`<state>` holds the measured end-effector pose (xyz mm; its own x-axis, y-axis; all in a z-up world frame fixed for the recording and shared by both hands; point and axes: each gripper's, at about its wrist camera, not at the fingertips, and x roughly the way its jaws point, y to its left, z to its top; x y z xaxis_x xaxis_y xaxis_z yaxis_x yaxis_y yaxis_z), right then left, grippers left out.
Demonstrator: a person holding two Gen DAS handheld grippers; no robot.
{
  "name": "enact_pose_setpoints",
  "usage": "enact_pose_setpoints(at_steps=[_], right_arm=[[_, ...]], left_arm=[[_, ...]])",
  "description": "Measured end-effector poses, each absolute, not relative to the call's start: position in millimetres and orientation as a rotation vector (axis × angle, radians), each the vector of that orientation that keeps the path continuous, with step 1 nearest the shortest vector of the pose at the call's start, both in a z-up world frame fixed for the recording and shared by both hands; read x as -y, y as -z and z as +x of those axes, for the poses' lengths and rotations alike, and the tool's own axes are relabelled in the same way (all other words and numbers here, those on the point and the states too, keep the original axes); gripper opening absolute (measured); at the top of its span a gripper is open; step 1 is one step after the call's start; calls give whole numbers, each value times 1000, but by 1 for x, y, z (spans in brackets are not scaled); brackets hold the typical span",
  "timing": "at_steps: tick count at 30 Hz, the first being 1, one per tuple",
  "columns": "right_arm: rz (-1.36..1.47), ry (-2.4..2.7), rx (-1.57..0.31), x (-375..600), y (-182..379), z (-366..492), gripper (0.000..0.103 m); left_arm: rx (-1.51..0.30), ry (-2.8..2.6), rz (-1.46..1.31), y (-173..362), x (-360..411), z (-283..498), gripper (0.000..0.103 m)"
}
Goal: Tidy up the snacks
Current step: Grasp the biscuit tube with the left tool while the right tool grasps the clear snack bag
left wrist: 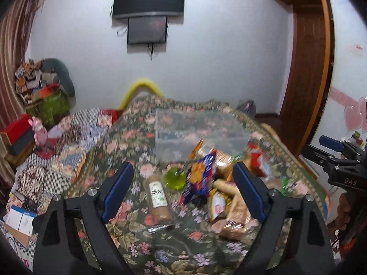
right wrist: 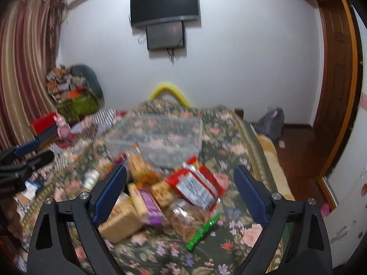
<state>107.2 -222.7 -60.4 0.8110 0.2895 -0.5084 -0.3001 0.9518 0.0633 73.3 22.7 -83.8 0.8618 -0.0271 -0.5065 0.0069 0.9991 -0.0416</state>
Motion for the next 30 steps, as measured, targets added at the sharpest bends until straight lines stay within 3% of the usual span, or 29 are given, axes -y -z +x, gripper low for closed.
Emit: enact_pose_setpoints(at_steps=[7,18,28,30], right_arm=[[-46,-301,-695,233,104,134,87],[21,-366,-869,236,143,162,87],[47,-410,-941,229,161,170,90],[63,-422,-961,227,166,171,88]], left_arm=[[-686,-1,-54,132,-45,103,84],[-872,-5,-145,198,-67,148,58],[-885,-33,-69,221,-57,165,56],[-868,-40,-48,223,-54,166,50]])
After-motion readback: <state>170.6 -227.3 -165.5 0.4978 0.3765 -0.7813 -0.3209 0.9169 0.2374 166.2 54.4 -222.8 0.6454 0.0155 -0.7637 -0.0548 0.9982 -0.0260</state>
